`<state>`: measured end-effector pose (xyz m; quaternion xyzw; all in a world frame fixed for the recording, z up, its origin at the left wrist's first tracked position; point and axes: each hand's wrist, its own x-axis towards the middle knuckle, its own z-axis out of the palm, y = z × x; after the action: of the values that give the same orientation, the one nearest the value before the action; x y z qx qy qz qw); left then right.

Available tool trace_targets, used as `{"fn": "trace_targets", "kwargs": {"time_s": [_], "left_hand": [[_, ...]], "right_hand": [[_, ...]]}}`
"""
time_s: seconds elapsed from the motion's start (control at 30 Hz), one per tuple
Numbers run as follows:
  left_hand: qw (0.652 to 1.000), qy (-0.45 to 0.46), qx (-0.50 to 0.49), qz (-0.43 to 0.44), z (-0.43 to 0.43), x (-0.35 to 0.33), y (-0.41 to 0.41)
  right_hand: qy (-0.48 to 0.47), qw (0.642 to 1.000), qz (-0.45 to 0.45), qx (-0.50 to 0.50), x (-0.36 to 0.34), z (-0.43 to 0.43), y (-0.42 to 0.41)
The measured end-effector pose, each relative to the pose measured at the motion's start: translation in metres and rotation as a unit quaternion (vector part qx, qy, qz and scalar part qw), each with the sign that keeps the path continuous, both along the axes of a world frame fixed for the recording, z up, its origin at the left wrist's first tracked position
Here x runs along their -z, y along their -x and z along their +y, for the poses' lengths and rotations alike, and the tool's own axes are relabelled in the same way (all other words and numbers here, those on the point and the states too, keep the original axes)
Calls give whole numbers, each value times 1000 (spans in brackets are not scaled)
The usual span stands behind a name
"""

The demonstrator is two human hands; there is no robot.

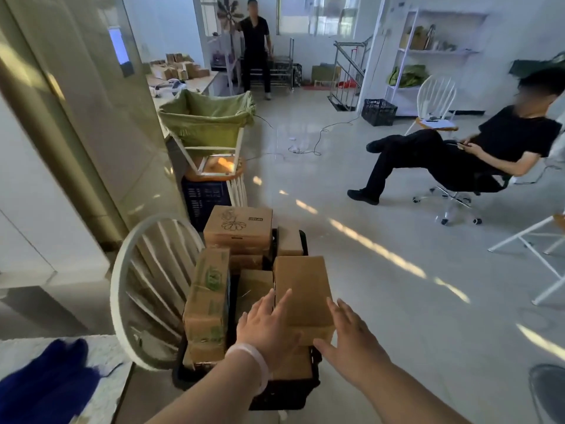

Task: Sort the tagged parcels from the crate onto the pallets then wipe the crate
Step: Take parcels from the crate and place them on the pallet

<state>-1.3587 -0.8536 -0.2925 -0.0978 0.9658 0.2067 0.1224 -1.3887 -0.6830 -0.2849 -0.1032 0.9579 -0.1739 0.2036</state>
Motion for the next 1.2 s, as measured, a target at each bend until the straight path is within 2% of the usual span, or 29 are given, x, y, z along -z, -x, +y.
{"fn": "trace_targets", "kwargs": {"time_s": [0.3, 0.4, 0.5, 0.63, 0.77, 0.87, 1.03, 1.2], "left_hand": [[992, -59, -110, -3, 18, 45, 69], [988, -50, -139, -45, 26, 58, 83], [985, -19, -134, -102, 36, 64, 88], [980, -19, -162, -117, 44, 58, 93], [971, -56, -221, -71, 52, 42, 95], [951, -137, -278, -21, 60, 20, 94], [926, -165, -337, 40, 64, -28, 103], [889, -252, -362, 122, 56, -58, 101]], "right_hand": [[66, 994, -80, 37, 55, -1, 95], [116, 980, -143, 73, 72, -3, 118], [155, 964, -208, 59, 84, -2, 126], [177, 950, -255, 38, 78, 4, 128], [208, 953, -221, -6, 53, 15, 133], [227, 955, -182, -48, 26, 24, 141], [327, 937, -108, -66, -13, 24, 145], [357, 933, -36, -6, -40, 19, 154]]}}
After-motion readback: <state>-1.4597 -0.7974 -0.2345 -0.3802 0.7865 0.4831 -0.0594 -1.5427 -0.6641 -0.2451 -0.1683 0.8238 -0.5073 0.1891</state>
